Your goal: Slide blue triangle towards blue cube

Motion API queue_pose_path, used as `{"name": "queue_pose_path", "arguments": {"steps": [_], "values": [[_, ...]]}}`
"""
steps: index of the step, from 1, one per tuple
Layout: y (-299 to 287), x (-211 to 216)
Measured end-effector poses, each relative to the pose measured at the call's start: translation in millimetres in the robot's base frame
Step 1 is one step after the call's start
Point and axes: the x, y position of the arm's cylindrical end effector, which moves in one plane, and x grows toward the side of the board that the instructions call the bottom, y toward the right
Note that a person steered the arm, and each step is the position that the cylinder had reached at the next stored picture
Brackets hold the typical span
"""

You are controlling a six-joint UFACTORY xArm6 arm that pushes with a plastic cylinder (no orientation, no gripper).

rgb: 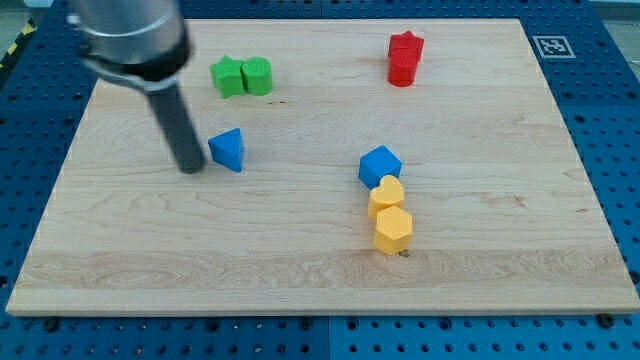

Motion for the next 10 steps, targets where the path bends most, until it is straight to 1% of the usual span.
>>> {"name": "queue_pose_path", "arguments": {"steps": [1, 2, 3, 4, 5, 7, 8, 10], "values": [[9, 1], [1, 1], [7, 0], [18, -14], [50, -15], [45, -15], [27, -15], [31, -15]]}}
